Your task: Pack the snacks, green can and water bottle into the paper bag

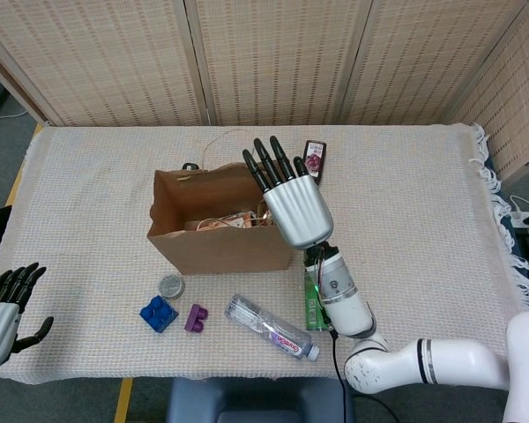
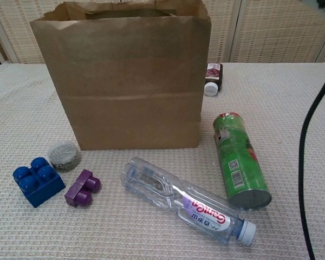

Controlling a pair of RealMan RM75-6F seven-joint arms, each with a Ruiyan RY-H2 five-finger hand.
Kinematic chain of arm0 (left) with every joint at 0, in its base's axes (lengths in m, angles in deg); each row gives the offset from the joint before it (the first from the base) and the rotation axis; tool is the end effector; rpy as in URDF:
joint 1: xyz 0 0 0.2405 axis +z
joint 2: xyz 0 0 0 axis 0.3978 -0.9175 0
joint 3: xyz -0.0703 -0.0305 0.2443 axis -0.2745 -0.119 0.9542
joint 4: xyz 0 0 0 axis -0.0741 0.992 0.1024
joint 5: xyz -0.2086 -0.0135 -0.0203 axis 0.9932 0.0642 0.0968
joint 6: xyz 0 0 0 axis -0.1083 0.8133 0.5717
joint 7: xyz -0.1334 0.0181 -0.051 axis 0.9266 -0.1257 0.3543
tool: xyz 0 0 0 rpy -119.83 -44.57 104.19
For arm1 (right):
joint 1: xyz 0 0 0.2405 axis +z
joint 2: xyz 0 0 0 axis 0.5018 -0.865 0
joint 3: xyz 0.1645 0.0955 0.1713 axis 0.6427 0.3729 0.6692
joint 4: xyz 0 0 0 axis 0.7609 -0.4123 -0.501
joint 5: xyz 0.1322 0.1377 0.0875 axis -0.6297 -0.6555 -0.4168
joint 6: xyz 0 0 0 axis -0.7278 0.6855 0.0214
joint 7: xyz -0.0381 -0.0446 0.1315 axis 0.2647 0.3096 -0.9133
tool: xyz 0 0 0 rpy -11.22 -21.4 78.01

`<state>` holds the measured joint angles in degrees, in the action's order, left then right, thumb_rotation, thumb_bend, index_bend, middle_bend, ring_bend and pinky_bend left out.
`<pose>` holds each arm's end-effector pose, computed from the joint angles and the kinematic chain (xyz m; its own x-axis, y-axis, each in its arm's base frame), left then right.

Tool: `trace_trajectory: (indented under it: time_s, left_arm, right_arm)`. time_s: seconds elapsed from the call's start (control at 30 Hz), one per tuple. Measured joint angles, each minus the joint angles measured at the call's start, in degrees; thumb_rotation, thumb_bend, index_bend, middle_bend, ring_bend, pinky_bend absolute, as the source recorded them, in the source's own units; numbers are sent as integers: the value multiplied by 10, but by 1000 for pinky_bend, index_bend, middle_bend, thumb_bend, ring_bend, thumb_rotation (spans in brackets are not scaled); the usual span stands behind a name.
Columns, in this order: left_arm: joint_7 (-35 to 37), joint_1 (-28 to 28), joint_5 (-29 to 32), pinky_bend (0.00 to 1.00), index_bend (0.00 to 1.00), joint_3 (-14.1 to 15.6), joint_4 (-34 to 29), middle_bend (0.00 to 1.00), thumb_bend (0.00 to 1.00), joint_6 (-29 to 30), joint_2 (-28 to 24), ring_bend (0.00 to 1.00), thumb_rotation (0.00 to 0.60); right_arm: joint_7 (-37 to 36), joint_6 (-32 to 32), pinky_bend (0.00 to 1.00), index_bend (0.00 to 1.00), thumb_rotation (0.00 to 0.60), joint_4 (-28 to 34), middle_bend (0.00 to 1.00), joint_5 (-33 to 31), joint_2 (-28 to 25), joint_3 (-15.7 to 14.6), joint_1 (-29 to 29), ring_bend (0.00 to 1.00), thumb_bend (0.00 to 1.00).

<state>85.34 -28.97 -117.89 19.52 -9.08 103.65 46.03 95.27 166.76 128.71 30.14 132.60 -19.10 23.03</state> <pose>-0.3214 0.1770 0.1613 0.3776 0.0422 0.9250 0.9252 -0.0585 -0.3750 0.0118 -0.3394 0.0842 0.5902 0.4140 0.6930 -0.6157 -0.3244 0.7181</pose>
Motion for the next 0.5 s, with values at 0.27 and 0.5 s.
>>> trace_trajectory:
  time_s: [0.27,0.5]
  left_arm:
    - [-10,1,1,0,55,0,-1,0,347,1,1,0,600]
    - [-30,2,4,0,55,-2,-6,0,347,3,5,0,600]
  right_arm:
    - [-121,-5,347,0,600,48,29,101,-144,-83,-85,0,66]
    - [-249,-30,347,0,600,13,29,242,-233,-193,-150,0,57]
